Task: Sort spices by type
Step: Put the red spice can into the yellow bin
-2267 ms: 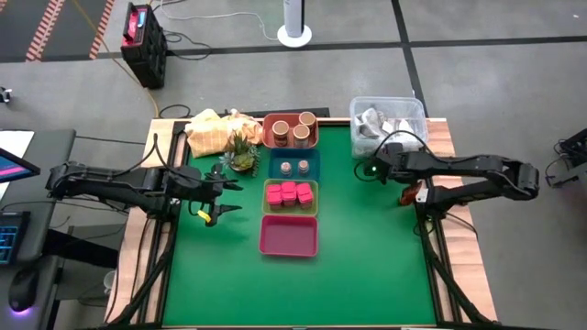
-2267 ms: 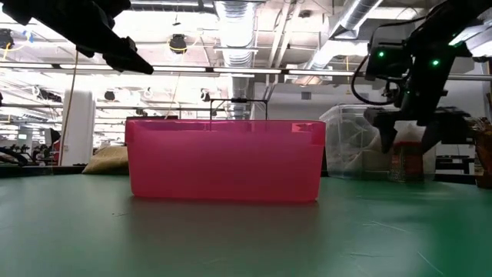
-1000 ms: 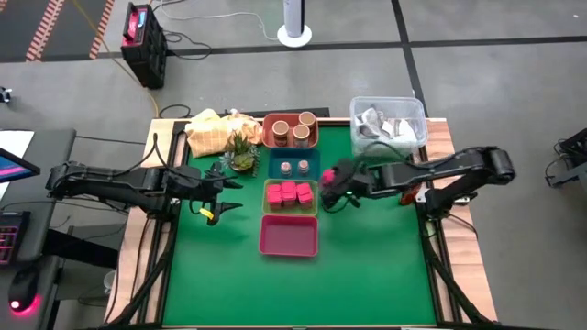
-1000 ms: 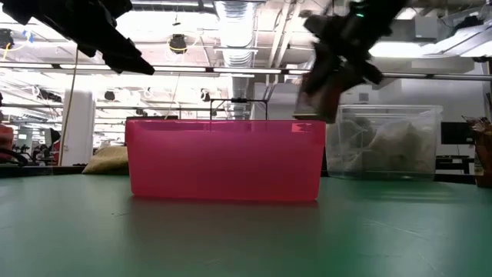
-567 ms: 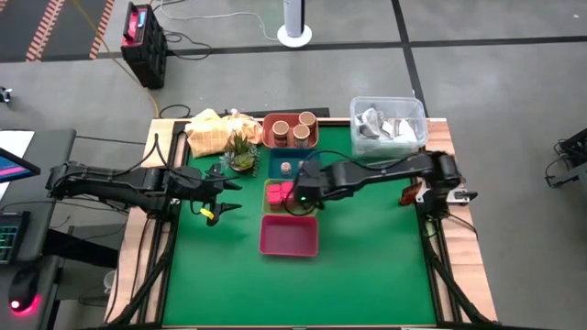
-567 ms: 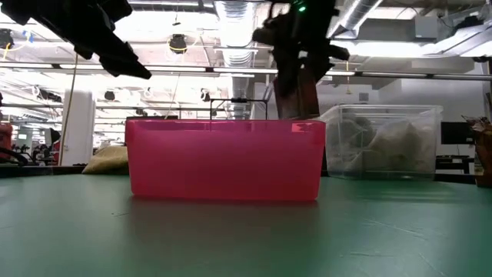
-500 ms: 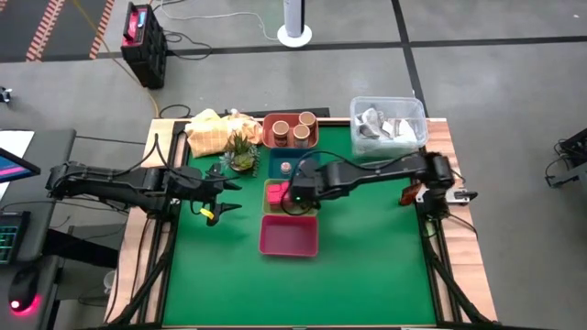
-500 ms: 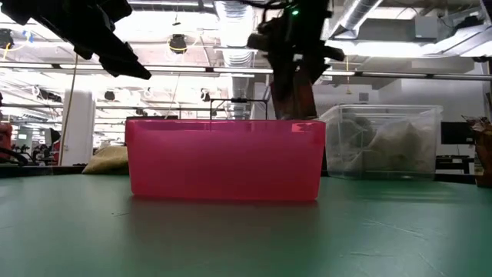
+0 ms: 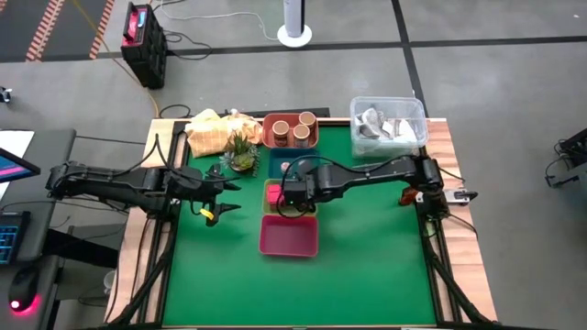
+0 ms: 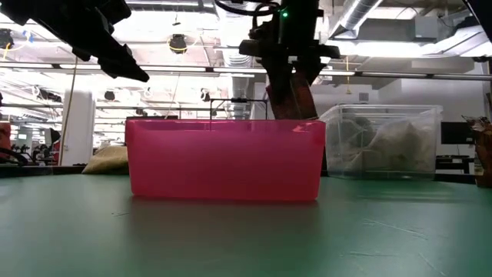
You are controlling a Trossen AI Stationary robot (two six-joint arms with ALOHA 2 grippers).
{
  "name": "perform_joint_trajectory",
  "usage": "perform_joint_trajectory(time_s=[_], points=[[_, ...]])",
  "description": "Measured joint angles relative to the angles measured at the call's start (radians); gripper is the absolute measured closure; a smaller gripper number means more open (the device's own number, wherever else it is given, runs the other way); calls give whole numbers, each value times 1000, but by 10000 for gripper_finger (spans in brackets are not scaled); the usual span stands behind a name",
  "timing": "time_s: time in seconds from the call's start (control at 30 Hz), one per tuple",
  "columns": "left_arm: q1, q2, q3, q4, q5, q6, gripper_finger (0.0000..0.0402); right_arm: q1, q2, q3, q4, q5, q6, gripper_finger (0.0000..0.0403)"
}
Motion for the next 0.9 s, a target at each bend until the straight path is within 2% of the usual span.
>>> perform_joint_trajectory(time_s=[0.43,0.9], points=[[-13,46,-41,-1,1,-54,146,-10,19,-12,7,-3,17,170],[-70,158,-58,44,0,-81,146,-7,27,-11,159,-51,-30,170]])
